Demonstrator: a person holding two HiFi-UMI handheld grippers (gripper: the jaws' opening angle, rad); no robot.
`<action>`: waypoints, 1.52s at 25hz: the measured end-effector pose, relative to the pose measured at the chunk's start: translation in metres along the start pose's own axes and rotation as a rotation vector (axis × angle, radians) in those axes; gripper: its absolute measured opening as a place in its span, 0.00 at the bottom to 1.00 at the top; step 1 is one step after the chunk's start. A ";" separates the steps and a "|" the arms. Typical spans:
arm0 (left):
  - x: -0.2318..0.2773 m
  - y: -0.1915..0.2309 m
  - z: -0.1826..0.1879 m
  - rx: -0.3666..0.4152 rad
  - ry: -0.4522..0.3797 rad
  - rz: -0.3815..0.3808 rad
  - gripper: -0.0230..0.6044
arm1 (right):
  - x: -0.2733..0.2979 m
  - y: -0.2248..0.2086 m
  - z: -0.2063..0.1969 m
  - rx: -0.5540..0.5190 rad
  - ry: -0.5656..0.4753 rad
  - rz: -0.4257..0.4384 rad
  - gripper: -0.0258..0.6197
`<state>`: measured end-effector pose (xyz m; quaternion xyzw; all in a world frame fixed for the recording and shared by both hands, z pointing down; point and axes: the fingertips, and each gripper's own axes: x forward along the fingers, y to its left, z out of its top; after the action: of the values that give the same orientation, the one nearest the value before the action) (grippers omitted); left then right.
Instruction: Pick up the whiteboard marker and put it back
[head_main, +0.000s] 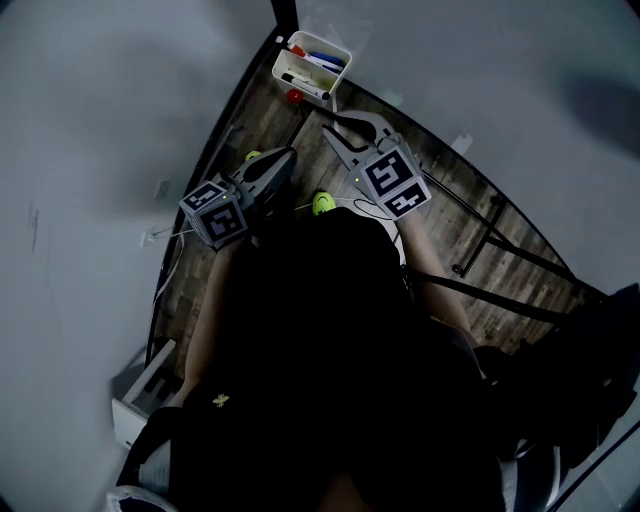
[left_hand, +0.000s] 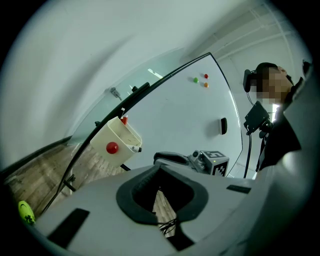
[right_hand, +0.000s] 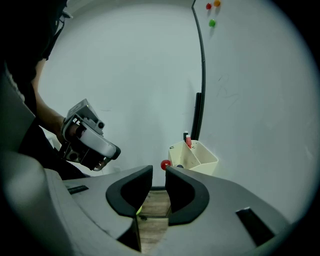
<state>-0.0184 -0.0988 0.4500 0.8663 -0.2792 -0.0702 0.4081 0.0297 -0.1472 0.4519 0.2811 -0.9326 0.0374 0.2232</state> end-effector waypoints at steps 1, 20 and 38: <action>0.001 0.002 0.002 -0.001 0.005 -0.004 0.05 | 0.002 -0.002 0.000 -0.014 0.011 -0.008 0.18; 0.027 0.020 0.034 -0.006 0.059 -0.083 0.05 | 0.038 -0.027 -0.002 -0.276 0.175 -0.067 0.26; 0.025 0.027 0.038 -0.023 0.022 -0.055 0.05 | 0.063 -0.032 -0.015 -0.493 0.259 0.038 0.27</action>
<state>-0.0222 -0.1513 0.4479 0.8696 -0.2499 -0.0752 0.4191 0.0061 -0.2027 0.4914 0.1934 -0.8824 -0.1508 0.4016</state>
